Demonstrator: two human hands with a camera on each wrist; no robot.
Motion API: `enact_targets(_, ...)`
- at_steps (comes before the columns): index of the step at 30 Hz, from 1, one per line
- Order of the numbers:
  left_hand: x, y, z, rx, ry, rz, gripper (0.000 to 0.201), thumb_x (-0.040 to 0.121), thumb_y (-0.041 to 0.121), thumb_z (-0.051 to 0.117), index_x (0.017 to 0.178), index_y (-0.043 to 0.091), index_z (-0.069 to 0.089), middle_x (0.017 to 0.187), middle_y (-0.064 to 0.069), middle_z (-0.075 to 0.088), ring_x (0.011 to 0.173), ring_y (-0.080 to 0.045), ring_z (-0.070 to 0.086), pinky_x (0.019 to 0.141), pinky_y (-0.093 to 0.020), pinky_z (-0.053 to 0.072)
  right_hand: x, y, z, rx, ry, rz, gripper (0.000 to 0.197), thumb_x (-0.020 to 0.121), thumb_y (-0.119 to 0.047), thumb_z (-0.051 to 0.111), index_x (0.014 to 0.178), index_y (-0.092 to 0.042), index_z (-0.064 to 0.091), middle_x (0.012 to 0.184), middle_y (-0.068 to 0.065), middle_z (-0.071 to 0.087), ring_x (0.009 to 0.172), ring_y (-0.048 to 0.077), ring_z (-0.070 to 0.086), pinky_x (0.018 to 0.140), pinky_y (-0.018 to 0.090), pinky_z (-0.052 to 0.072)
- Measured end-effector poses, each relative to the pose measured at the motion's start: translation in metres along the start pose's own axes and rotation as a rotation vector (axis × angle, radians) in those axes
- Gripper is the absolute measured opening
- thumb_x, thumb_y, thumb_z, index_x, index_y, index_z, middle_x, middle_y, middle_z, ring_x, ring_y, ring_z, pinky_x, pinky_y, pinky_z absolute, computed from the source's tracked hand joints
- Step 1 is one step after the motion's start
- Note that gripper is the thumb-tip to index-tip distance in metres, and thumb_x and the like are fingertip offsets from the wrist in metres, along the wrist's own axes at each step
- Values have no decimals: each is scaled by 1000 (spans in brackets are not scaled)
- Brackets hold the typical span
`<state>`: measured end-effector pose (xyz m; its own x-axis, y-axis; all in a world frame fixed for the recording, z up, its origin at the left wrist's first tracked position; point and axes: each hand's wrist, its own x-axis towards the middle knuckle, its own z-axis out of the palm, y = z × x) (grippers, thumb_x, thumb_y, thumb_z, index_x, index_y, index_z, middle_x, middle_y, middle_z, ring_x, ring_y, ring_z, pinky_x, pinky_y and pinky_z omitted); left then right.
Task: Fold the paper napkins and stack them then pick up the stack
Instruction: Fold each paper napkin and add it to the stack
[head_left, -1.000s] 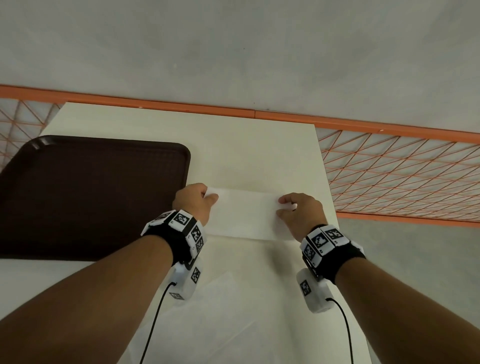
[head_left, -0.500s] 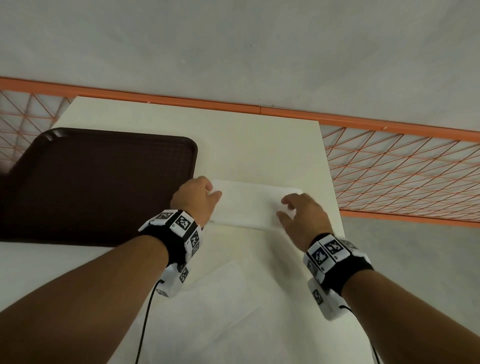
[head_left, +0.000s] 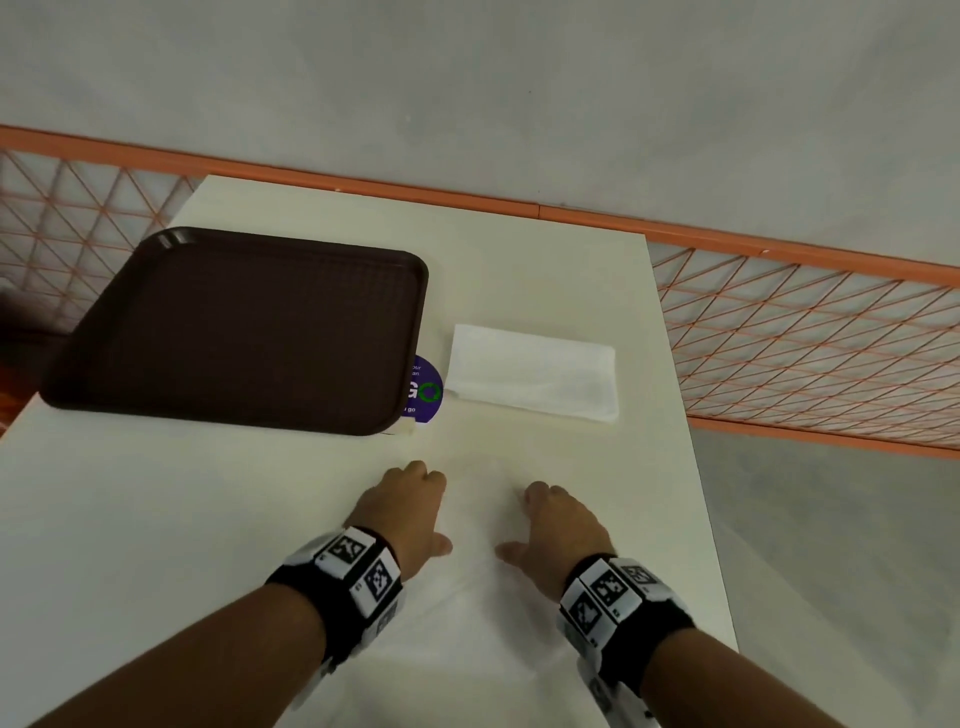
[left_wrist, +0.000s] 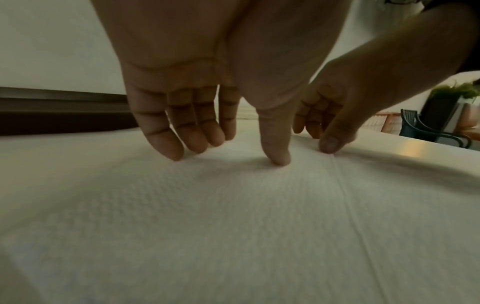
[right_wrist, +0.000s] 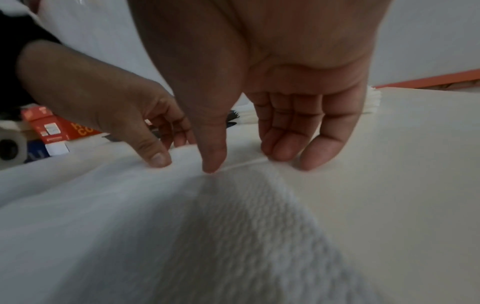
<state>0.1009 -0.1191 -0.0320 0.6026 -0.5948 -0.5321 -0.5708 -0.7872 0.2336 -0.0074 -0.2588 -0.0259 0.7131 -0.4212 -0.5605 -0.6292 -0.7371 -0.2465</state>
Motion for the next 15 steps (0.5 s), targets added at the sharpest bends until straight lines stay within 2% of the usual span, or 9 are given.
enact_targets(3,-1,2,4,-35,5,-65,48,82,43,68,120,20,49,123,1,52,114,-21,51,97,-35,42,-4,-4,6,84,-7,85,48,82,-43,68,115,-18,44,113,2,58,101,24,59,80,33,48)
enact_targets(5,0,3,2,-62,-31,-119,42,80,42,70,112,20,54,118,1,57,110,-23,55,96,-35,41,-3,-4,8,187,-26,137,50,79,-39,72,116,-18,45,111,2,60,100,25,60,81,34,50)
enact_targets(7,2,5,1,-48,-44,-108,32,81,37,70,104,18,59,115,-1,60,108,-24,57,92,-35,43,0,-3,8,261,-40,148,47,77,-33,75,114,-18,51,110,2,61,99,24,60,83,33,50)
enact_targets(8,1,6,0,-51,-38,-85,27,82,32,69,101,15,60,113,-2,61,106,-25,58,89,-34,45,1,-1,7,270,-45,137,41,77,-31,76,110,-18,55,107,1,62,97,22,60,80,30,49)
enact_targets(10,-1,5,-3,-123,-27,-48,21,82,25,68,99,13,61,111,-5,62,102,-26,60,85,-33,49,1,3,5,263,-45,102,19,80,-26,73,88,-18,58,92,0,61,85,20,58,70,26,45)
enact_targets(12,-3,0,-8,-223,-32,-20,18,81,22,68,96,15,61,105,-5,63,96,-26,62,83,-32,52,0,8,5,271,-35,79,26,82,-23,70,68,-19,49,75,-2,55,71,17,52,59,23,40)
enact_targets(15,-5,-8,-21,-235,32,23,16,83,24,64,98,17,62,103,-4,64,94,-26,61,84,-35,52,-3,12,7,292,-2,57,36,84,-21,67,61,-19,39,64,-5,46,58,12,42,50,21,32)
